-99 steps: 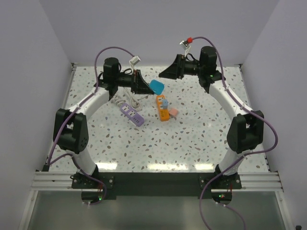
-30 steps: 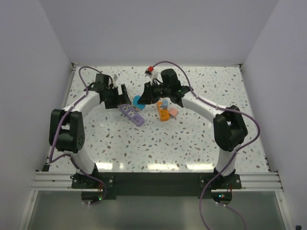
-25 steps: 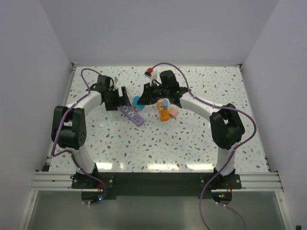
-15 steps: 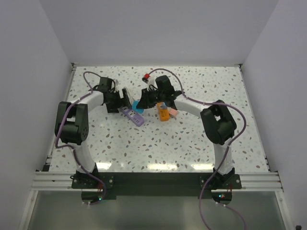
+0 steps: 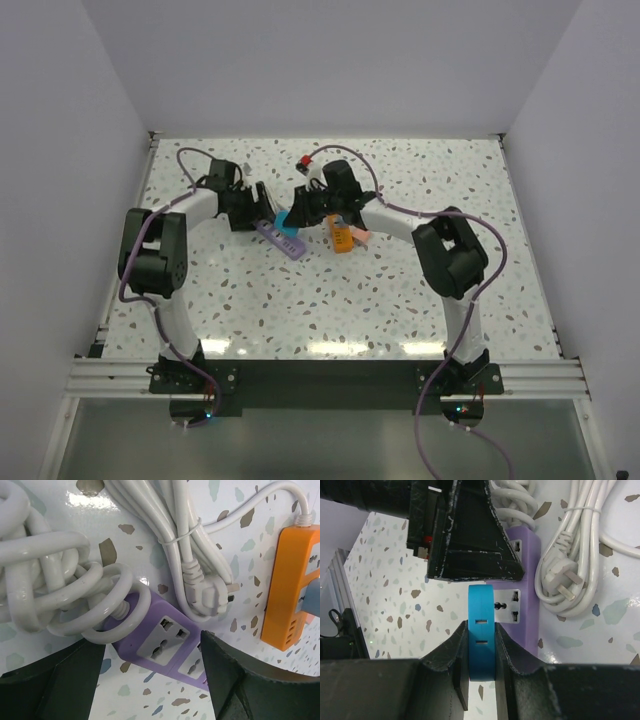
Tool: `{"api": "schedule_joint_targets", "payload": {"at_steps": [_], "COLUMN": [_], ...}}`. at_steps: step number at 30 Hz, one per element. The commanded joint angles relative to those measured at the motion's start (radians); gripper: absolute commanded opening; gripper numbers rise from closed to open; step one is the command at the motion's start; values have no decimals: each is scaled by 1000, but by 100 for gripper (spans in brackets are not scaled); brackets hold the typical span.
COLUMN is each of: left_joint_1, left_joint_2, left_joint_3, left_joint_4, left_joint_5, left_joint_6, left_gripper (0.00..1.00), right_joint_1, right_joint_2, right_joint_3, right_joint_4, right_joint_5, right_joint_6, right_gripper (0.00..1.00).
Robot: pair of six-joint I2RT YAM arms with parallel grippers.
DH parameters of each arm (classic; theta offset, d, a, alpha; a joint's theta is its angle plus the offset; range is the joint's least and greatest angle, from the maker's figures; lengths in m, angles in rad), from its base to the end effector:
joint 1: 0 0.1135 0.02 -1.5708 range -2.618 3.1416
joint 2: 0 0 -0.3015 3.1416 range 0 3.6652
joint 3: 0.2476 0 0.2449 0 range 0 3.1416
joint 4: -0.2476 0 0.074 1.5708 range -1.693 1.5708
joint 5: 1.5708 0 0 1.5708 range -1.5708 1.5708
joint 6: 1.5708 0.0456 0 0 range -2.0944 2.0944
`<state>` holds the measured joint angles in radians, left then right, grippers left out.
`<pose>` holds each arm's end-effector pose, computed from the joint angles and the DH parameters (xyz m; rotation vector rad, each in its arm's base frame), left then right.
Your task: Insert the plug
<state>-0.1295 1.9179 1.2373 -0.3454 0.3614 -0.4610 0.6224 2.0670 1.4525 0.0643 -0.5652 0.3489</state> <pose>0.3998 -0.0683 0.1945 -0.3032 2.6304 -0.6772 0.3823 0.3044 0.2320 -0.6610 2.1530 1.1517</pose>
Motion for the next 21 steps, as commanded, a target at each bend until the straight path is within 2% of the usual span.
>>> {"api": "schedule_joint_targets", "payload": {"at_steps": [1,12,18,21], "left_joint_1": [-21,-27,-28,-30], "left_joint_2": [39,52,46,47], "left_joint_3": [30,42,28,33], "left_joint_4": [31,20,20,6], "left_joint_5": [42,68,109,114], "left_joint_6": [2,39,111,140], "left_gripper": [81,79,65,61], "right_joint_1": [4,3,-27,-44], "right_joint_2": [21,31,8,12], "right_joint_3": [28,62,63,62], "right_joint_4": [46,19,20,28], "right_joint_5": [24,60,87,91], "right_joint_6": [10,-19,-27,-24], "right_gripper": [0,0,0,0]}}
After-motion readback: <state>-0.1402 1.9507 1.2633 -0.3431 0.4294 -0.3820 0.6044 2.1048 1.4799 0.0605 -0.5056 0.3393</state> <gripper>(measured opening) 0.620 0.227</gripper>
